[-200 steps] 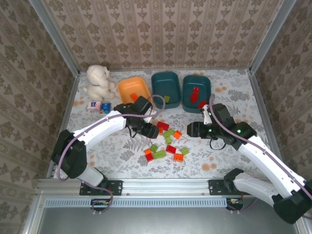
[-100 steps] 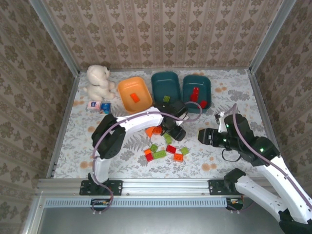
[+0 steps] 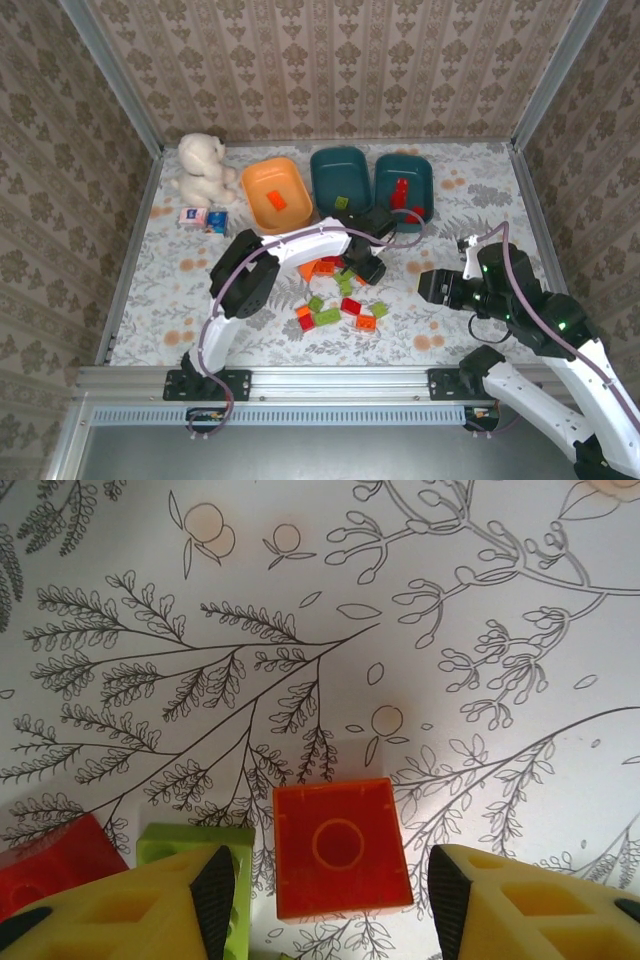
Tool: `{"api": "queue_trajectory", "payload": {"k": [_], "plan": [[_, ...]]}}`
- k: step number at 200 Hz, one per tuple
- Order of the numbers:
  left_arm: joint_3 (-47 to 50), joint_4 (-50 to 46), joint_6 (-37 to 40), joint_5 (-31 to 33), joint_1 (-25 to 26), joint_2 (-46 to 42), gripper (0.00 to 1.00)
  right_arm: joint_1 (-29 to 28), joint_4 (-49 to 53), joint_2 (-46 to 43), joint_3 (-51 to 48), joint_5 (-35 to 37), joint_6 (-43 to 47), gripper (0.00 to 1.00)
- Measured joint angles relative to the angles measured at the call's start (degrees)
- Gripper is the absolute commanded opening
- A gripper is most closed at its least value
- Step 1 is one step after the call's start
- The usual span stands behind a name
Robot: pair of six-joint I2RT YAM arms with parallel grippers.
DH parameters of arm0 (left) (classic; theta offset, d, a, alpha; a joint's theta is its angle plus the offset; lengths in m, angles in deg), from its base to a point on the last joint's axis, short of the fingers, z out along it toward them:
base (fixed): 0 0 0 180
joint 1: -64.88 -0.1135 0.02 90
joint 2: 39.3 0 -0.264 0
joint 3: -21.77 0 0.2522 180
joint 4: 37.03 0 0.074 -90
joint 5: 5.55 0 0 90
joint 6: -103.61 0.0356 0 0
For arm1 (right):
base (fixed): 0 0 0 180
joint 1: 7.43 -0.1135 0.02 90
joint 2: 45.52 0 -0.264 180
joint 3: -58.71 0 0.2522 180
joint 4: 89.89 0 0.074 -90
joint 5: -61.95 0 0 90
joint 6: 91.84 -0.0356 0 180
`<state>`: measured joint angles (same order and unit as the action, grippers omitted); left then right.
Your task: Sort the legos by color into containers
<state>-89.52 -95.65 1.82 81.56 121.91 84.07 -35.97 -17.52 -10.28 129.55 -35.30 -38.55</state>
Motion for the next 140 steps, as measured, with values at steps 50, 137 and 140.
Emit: {"api": "queue_trajectory", "payload": {"k": [50, 137, 140], "plan": [[-0.5, -0.4, -0.2, 0.2, 0.3, 0.8, 0.49, 0.0, -0.1, 1.2, 0.1, 0.4, 0.0, 0.63], [-0.5, -1.0, -0.2, 0.4, 1.4, 1.6, 0.37, 0.0, -0.1, 1.5, 0.1, 0.9, -0.2, 0.63], [-0.5, -1.0, -0.1, 0.5, 1.4, 1.6, 0.37, 0.0, -0.1, 1.6, 0.1, 0.9, -0.2, 0.63]]}}
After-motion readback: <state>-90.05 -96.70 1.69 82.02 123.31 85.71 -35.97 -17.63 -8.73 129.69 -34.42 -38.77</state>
